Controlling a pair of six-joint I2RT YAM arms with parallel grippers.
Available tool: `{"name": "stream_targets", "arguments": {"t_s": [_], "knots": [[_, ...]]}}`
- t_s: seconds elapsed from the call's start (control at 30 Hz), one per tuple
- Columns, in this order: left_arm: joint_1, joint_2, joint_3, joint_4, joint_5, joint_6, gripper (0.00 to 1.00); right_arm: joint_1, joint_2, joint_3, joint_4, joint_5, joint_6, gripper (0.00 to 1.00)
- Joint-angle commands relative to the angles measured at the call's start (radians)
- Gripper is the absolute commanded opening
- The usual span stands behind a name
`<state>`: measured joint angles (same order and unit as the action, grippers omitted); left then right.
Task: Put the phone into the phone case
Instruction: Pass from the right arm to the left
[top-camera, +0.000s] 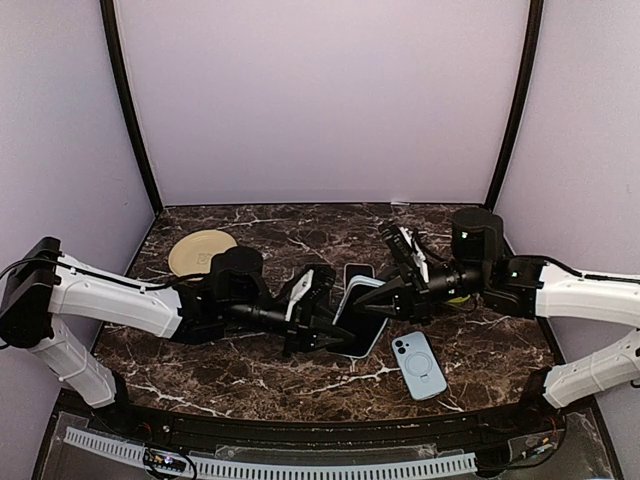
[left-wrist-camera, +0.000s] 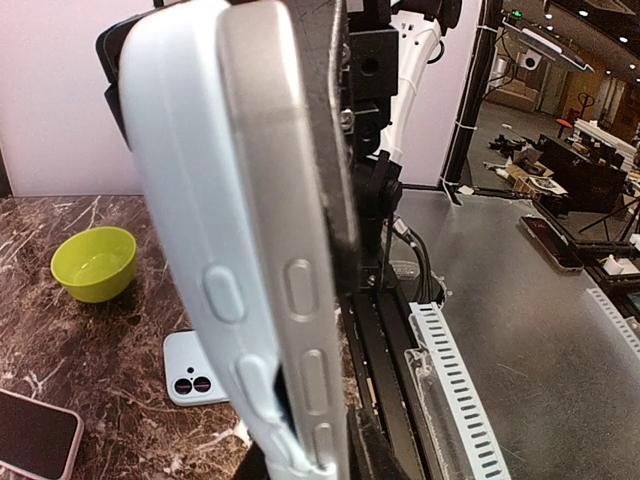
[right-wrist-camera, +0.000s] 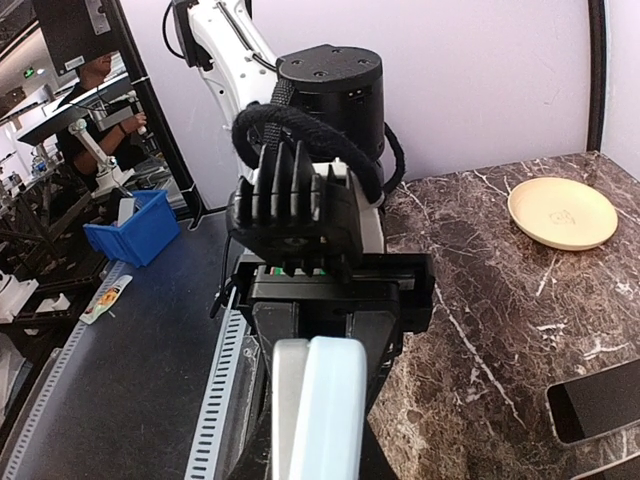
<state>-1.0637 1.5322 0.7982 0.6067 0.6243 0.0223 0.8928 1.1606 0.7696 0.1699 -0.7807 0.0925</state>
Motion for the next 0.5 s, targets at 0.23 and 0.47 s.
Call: {"name": "stream_targets", "arguments": {"t_s": [0.23,0.47], "knots": [[-0.009,-0.023,-0.050,0.027,-0.115,0.048,0.00,0.016,0.024,0.056,-0.133,0.044,-0.074,0.46],[-0.009,-0.031,-0.097,0.032,-0.239,0.074,0.00,0.018,0.059,0.111,-0.229,0.072,-0.085,0.71]]}}
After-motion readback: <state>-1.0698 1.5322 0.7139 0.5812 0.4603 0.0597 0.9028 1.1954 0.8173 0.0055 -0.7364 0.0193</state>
